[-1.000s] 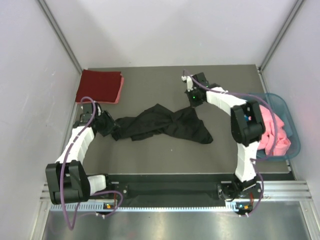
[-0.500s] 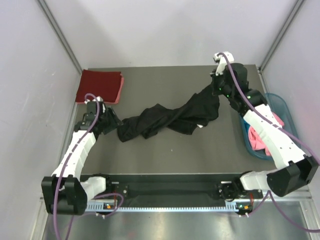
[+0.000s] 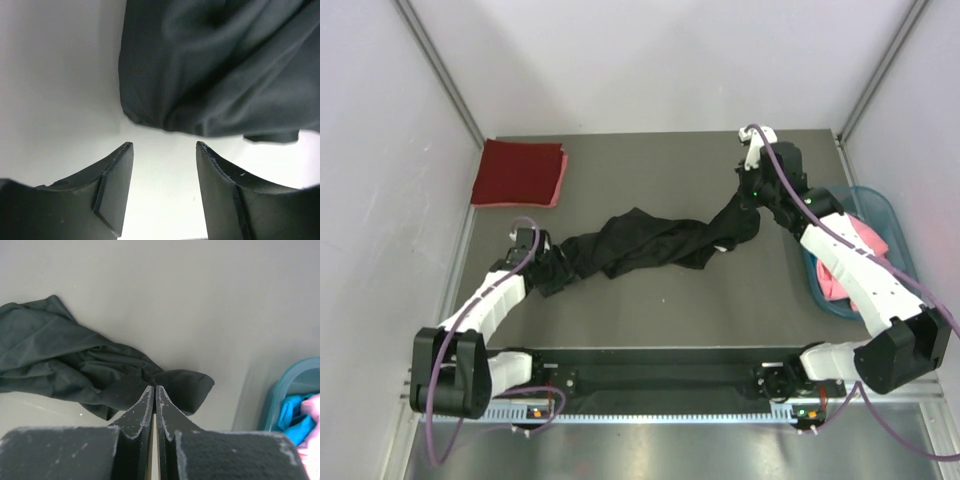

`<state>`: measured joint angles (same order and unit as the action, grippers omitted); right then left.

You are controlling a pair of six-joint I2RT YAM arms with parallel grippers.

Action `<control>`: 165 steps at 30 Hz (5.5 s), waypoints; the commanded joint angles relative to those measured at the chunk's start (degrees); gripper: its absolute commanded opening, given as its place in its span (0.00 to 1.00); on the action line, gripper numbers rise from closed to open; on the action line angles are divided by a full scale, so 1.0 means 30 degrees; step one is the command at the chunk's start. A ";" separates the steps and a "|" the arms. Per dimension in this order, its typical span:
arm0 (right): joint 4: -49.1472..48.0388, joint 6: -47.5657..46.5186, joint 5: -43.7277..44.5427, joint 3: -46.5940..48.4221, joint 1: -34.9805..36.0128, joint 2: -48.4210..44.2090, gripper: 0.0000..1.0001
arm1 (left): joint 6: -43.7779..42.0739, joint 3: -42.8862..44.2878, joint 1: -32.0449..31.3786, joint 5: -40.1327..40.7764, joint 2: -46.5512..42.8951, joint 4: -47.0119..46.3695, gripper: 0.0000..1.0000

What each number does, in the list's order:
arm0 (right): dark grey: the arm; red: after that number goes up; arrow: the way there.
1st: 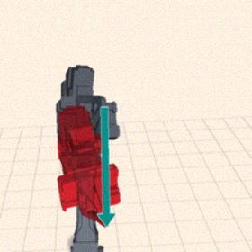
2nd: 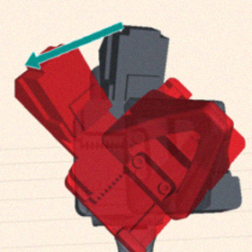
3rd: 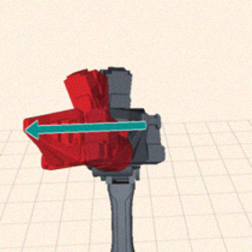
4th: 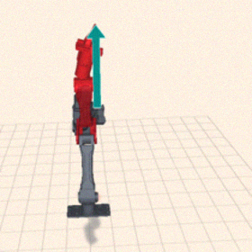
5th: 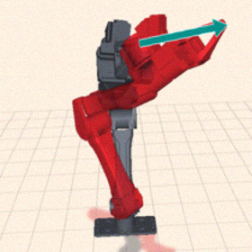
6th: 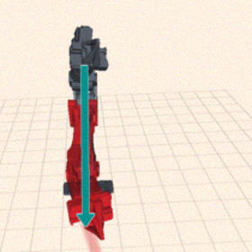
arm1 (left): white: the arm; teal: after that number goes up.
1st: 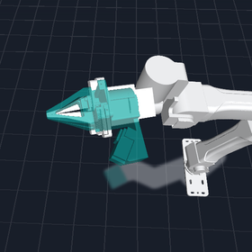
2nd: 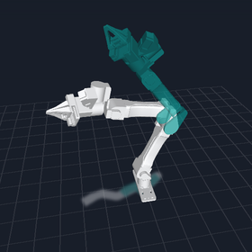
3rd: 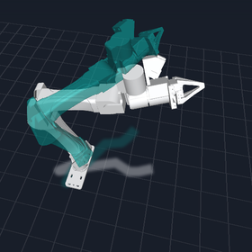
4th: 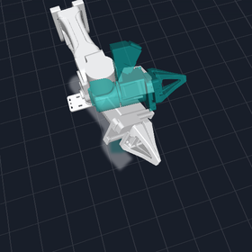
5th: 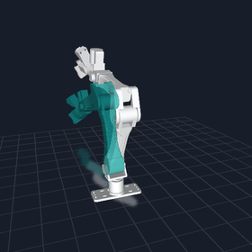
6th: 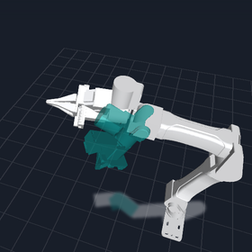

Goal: Fold and stack the t-shirts
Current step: Flatten the tshirt out

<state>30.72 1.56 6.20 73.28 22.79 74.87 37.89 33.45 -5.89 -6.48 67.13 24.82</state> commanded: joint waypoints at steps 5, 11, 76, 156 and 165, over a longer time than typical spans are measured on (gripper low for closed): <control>-0.1187 0.0533 -0.0367 -0.0285 0.0081 -0.0963 0.00 | 0.0612 0.1267 -0.0175 0.1691 0.2023 -0.3292 0.56; -0.1246 0.0680 0.0014 -0.0110 0.0080 -0.1753 0.00 | 0.0788 0.2147 -0.0497 0.0783 0.3492 -0.3472 0.13; 0.3207 0.0153 0.5844 0.7860 -0.0447 -1.0193 0.00 | -0.3841 2.2814 -0.0556 -0.0384 0.5891 1.0891 0.00; -0.0221 0.2292 0.3967 -0.0841 -0.0945 -0.6266 0.00 | 0.4331 0.6601 -1.6611 0.5850 0.5282 0.0859 0.00; -0.0309 0.2585 0.4963 -0.0462 -0.1091 -0.6354 0.00 | 0.2522 1.1463 -1.5709 1.0656 0.2467 0.6285 0.00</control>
<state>32.34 9.15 18.68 69.76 20.34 56.86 48.34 63.35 -54.96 18.37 77.41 36.62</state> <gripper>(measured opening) 0.007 0.012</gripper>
